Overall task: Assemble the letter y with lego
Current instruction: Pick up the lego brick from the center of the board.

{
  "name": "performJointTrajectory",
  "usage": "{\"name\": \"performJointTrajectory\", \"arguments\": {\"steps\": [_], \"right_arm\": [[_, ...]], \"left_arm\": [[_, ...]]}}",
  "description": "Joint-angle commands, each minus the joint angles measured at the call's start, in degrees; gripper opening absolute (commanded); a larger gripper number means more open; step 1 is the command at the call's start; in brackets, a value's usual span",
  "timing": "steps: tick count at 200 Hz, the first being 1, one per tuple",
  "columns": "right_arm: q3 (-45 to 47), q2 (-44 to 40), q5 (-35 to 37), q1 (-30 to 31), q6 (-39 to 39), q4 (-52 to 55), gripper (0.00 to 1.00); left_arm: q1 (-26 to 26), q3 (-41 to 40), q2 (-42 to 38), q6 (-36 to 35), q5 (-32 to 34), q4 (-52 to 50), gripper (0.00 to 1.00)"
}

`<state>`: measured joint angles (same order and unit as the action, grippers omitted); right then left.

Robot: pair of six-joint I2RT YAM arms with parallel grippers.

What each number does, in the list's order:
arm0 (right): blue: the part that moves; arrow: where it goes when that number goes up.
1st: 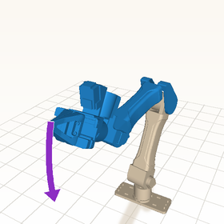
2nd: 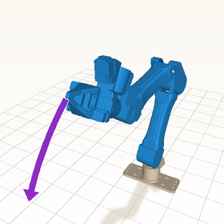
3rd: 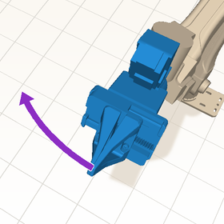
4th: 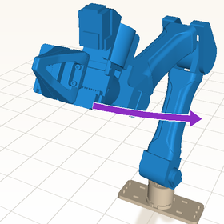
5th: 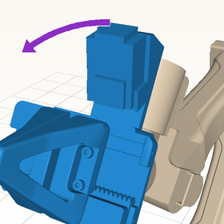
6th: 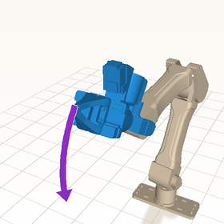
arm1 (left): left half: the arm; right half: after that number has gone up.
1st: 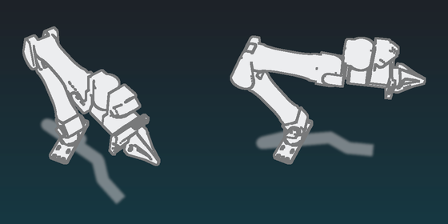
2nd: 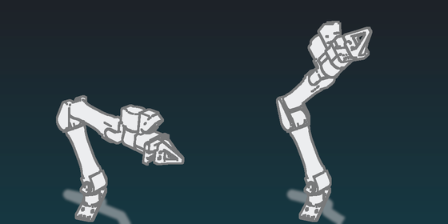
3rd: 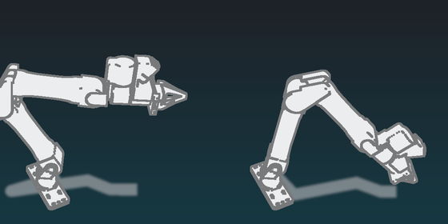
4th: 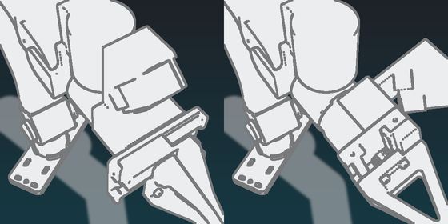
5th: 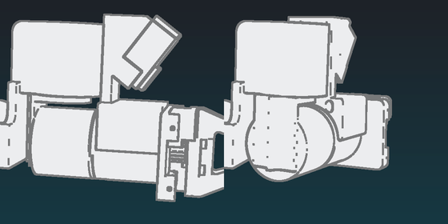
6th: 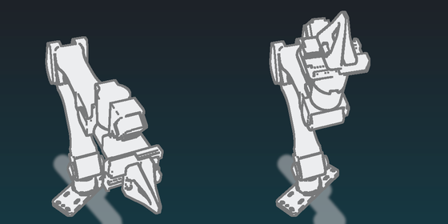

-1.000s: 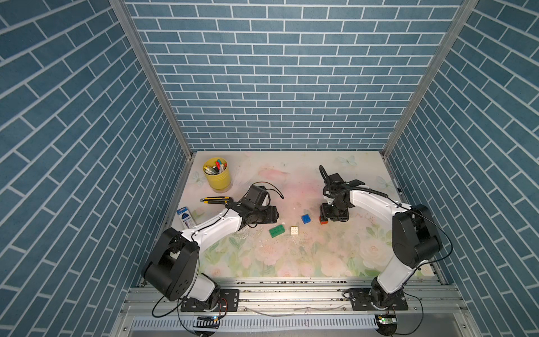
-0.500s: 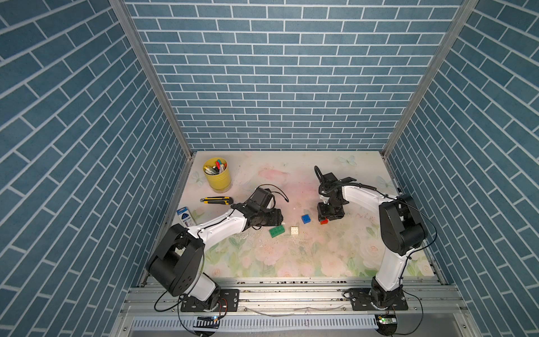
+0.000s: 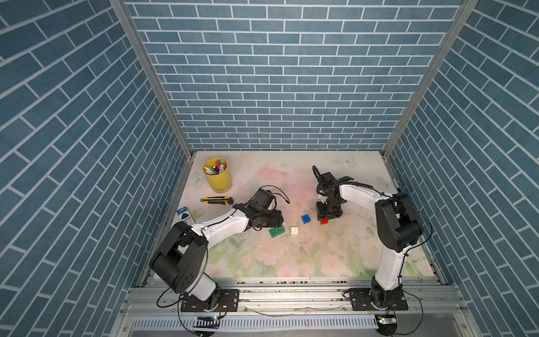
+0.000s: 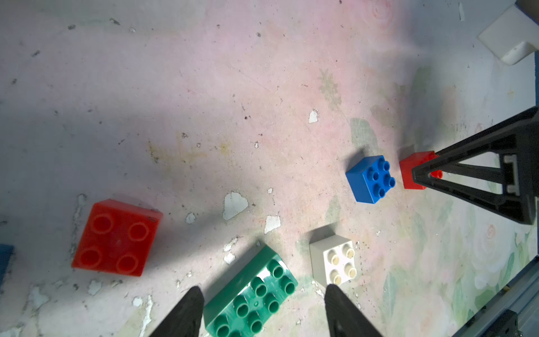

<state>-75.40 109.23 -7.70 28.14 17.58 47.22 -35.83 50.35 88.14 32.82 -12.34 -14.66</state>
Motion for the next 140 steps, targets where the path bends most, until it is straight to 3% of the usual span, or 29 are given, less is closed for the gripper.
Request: {"name": "performJointTrajectory", "arguments": {"steps": [1, 40, 140], "right_arm": [[-1.16, 1.14, 0.61, 0.42, -1.15, 1.28, 0.4], [-1.55, 1.01, 1.02, 0.78, -1.23, 1.97, 0.24], [-5.14, -3.17, -1.02, 4.54, -3.43, 7.61, 0.22]], "left_arm": [[-0.63, 1.16, 0.81, 0.23, 0.91, -0.11, 0.69], [-0.67, 1.16, 0.63, 0.15, 1.41, -0.51, 0.69], [-0.67, -1.42, -1.56, 2.25, -2.21, 2.1, 0.69]]}}
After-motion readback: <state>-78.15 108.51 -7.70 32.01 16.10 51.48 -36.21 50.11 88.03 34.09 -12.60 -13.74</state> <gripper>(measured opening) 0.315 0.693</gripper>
